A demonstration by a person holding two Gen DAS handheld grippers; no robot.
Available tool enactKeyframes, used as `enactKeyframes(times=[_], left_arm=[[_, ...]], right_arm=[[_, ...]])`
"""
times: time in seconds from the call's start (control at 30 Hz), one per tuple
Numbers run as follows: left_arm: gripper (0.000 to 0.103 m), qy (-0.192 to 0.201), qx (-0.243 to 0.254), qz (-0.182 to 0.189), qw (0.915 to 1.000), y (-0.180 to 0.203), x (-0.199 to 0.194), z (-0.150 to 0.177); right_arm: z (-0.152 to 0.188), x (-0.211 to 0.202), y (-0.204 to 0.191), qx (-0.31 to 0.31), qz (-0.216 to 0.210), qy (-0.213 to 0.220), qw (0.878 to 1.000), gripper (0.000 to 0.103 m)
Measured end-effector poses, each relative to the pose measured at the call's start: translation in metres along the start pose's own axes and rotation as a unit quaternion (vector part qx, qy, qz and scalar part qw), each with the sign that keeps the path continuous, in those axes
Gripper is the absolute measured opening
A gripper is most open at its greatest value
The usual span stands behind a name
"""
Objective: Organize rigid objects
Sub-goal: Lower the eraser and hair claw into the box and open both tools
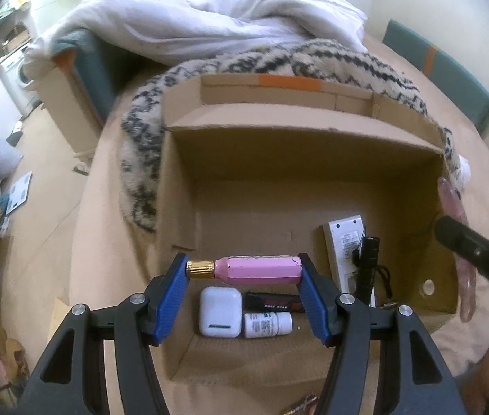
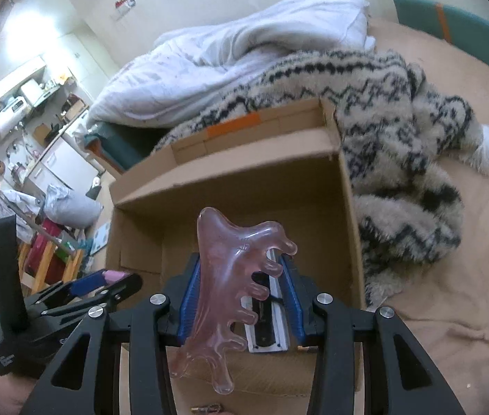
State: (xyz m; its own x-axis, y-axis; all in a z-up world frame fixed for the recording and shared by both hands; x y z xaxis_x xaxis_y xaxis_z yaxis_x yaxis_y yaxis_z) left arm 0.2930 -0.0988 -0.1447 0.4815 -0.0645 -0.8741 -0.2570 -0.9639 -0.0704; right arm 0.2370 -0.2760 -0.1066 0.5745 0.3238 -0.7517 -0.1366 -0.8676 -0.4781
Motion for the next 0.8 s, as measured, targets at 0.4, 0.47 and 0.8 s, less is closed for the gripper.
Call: enactKeyframes(times=[0.4, 0.47, 0.8], left_arm=[[0.058, -0.028, 0.020, 0.018, 0.9992, 0.013, 0.033, 0.018], [0.058, -0.032, 0.012, 0.018, 0.9992, 0.011, 0.034, 0.019], [0.059, -0.027, -0.003, 0.020, 0.9994, 0.007, 0.033, 0.018]], right_arm=[[0.030, 0.039, 0.012, -0.025, 0.062, -0.058, 0.996, 0.045], [0.031, 0.040, 0.016, -0.024, 0.070, -0.061, 0.995, 0.045], [0.032, 0.044, 0.019, -0.017, 0.071, -0.066, 0.995, 0.045]])
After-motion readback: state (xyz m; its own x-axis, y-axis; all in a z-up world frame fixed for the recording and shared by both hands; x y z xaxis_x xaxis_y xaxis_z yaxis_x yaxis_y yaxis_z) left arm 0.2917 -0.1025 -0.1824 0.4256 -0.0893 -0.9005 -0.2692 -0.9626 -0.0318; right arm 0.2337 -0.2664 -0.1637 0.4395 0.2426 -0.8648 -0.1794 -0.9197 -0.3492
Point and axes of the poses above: each gripper's, at about its wrist camera, not at the fingertips, and x roughly the way its jaws point, y to its right, z to its underside, the point moved 9 cm from there along x, roughly the way its jaws point, and after that the axes turned 9 degrees about x, right-handed, at the moved point
